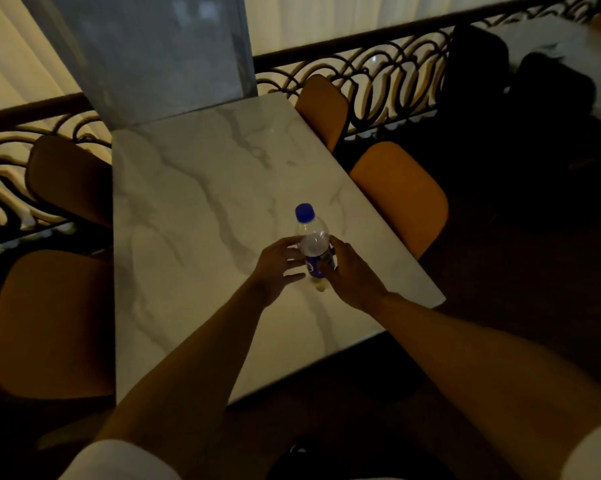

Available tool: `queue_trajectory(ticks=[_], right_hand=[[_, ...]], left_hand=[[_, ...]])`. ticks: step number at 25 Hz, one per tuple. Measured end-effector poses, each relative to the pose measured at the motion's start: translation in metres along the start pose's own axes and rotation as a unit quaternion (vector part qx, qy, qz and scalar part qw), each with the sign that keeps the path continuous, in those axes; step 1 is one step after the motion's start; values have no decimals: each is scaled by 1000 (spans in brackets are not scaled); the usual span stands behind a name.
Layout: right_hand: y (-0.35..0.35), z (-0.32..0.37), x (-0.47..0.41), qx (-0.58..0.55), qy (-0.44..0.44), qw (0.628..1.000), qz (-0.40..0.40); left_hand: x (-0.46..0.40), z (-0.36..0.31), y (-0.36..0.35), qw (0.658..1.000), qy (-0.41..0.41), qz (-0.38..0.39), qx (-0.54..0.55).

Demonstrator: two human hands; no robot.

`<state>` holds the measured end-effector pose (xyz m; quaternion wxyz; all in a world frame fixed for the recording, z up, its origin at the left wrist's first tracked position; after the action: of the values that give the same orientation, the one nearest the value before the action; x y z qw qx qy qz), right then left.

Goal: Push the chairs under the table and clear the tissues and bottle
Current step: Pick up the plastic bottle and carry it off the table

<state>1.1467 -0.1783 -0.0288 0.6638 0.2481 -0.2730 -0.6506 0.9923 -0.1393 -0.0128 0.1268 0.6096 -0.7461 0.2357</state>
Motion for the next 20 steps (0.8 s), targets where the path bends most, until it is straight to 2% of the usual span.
queue_trajectory(ticks=[10, 14, 17, 20], right_hand=[[79, -101, 81, 4, 12, 998, 54], [107, -157, 125, -7, -24, 998, 52], [113, -205, 152, -18, -96, 994, 37], [106, -251, 175, -43, -185, 982, 15]], left_hand=[[49, 59, -133, 997, 70, -17, -10], [49, 106, -183, 993, 51, 5, -108], [24, 134, -203, 954, 15, -2, -299], [-4, 160, -220, 875, -18, 62, -481]])
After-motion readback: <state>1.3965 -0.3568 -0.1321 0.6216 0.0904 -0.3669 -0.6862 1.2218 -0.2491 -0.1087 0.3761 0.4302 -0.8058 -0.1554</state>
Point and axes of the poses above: each hand's wrist, its own x-axis away from the middle knuckle, its own y-axis out of the back of the hand, z = x × y, the point moved 5 cm from there along -x, towards the middle knuckle, and after that the axes turned 6 degrees about x, right-handed, at the moved point
